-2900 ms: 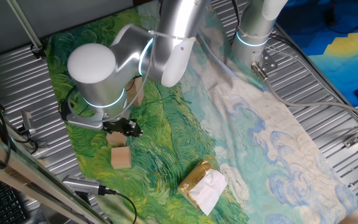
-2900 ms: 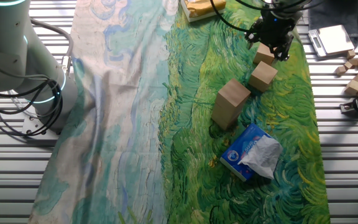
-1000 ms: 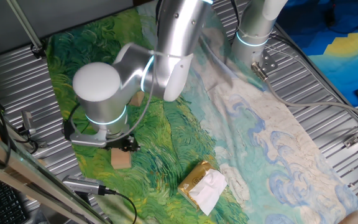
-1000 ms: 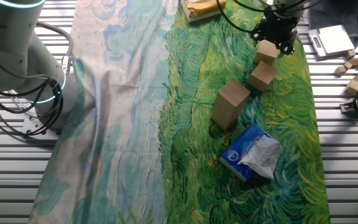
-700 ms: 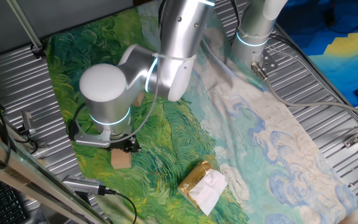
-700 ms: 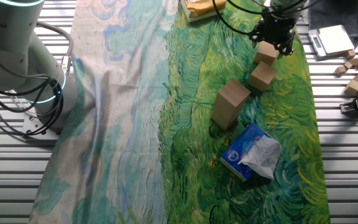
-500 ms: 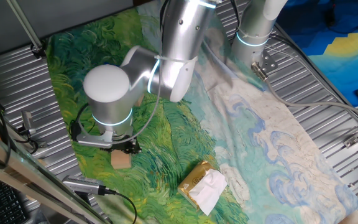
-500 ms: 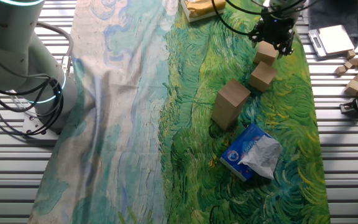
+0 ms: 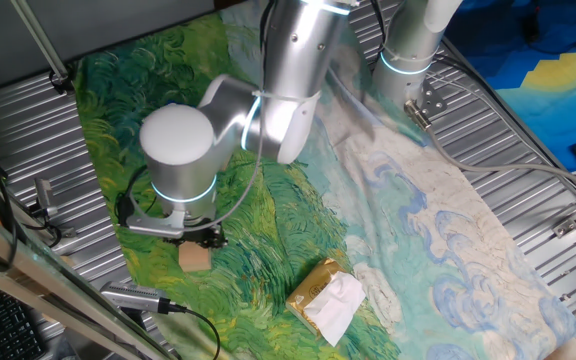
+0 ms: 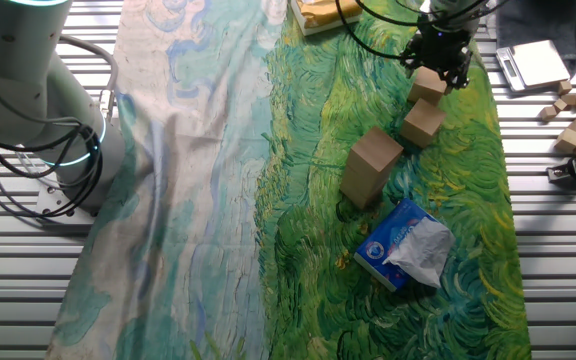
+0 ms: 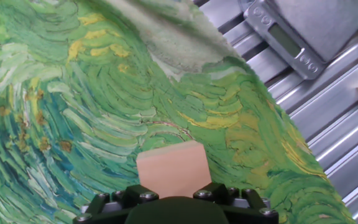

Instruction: Stack the blocks in a vertical line of five

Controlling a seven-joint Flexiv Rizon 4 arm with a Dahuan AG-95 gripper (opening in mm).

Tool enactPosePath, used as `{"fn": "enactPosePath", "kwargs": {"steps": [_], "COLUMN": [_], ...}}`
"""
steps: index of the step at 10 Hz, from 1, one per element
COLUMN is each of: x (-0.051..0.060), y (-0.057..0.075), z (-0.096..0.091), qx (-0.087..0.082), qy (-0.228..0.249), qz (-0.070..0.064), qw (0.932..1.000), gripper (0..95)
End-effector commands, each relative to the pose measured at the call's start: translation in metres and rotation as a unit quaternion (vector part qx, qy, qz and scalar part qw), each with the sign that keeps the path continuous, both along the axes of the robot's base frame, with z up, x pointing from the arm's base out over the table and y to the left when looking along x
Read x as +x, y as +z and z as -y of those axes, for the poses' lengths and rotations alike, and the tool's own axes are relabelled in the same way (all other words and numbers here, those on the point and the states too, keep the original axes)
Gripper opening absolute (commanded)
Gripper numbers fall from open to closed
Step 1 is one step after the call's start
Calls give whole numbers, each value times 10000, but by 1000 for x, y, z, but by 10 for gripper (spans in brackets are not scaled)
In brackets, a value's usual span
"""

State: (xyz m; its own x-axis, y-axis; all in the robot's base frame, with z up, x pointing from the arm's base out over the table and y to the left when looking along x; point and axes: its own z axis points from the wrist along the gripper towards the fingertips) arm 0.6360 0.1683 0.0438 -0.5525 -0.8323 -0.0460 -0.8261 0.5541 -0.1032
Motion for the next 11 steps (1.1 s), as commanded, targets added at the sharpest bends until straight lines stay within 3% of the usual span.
{"fn": "enactPosePath", "kwargs": {"steps": [1,4,7,9,11], "x": [1,1,1,-5,-13], "y": [0,6,29,62,84], "z": [-1,3,21,37,47], "qx": [-32,-5,49,33,36], "qy": [3,-48,-120,-166,-199], "qz": [-24,-65,-156,-333,-413], "qw": [10000,10000,9998,9993,9989], "gripper": [0,0,0,0,0]}}
